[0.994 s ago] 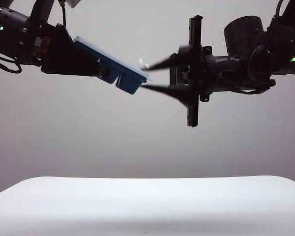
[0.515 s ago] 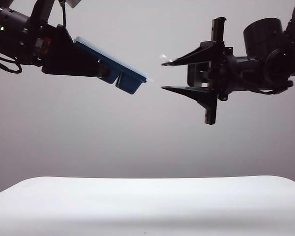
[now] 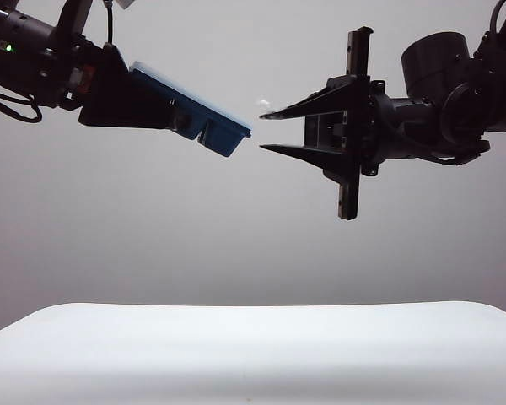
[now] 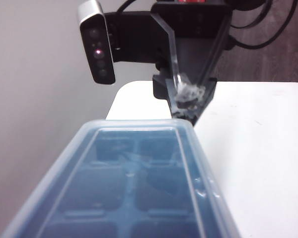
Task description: Pick up the ice cube tray, remove its lid, and then place both the tray and the lid back on the table.
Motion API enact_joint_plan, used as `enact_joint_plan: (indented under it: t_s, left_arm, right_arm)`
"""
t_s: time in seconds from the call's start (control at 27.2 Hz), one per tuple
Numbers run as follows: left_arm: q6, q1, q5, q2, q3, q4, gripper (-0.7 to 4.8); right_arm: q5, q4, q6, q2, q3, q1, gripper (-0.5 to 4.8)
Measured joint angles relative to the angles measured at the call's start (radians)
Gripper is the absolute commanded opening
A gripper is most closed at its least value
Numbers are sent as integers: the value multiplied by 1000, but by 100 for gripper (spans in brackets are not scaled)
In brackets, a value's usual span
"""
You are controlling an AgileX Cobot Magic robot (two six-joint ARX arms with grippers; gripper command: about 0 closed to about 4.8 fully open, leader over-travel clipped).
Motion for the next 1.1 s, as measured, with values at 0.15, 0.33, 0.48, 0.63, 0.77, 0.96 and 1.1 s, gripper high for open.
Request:
enact_joint_plan:
  t_s: [0.15,0.33,0.48,0.63,0.77,0.96,1.1]
  left_arm:
    - [0,0,0,0,0,5,211]
    - [0,2,-4,1,0,-5,211]
    - [0,3,-4,2,0,2,211]
    - [0,3,-4,3,0,-2,211]
    - [0,3,-5,3,0,-12,211]
    - [-2,-1,-39,5,0,-60,211]
    - [-2,0,-74,5,0,-83,211]
  right_arm:
    - [17,-5,2,0,0,12,79]
    - [18,-5,2,-2,2,18,11]
    - [23,-8,3,-2,2,19,-5]
    - [23,-10,3,-2,2,19,-5]
    - [23,-10,3,-2,2,19,-5]
    - [20,51,18,-2,3,18,-5]
    - [20,77,31,-2,12,3,-6]
